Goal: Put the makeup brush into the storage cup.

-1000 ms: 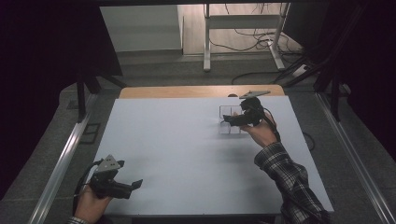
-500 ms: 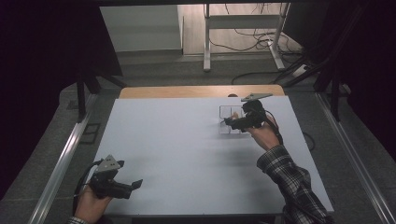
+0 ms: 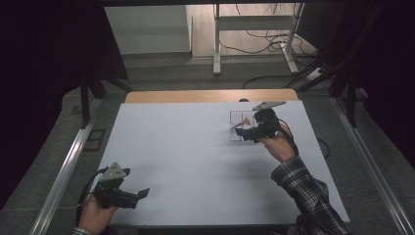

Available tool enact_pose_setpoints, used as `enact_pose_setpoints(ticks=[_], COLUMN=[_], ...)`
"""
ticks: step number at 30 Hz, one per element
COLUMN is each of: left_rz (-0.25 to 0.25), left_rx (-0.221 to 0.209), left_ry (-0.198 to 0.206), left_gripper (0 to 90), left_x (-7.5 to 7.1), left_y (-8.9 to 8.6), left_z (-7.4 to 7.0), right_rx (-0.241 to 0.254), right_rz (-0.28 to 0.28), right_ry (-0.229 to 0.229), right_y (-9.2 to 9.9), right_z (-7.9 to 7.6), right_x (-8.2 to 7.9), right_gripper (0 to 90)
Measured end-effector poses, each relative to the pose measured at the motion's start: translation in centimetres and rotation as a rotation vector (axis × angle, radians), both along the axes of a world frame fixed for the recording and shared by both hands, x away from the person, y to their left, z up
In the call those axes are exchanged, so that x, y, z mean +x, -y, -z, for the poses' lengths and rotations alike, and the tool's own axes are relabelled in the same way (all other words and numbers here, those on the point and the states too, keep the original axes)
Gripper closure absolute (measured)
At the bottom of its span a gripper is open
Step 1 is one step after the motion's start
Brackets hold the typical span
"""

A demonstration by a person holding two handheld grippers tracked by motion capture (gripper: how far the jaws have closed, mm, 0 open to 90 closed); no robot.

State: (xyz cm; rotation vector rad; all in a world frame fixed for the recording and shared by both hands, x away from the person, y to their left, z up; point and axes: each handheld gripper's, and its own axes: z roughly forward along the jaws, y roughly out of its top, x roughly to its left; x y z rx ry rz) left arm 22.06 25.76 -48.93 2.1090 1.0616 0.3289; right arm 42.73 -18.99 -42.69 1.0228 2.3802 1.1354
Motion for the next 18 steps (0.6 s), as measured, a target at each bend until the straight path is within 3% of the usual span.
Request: enact_pose_setpoints(ticks=[18], left_rz=[0.0], left_rx=[0.001], left_ry=[-0.001], left_gripper=[0.0], left_x=[0.0], left_y=[0.0], left_z=[0.0], right_rx=[-0.004], right_rz=[-0.02], right_ry=[0.01], right_y=[0.4], right_z=[-0.3], right_x=[-2.0], right_gripper=[1.5])
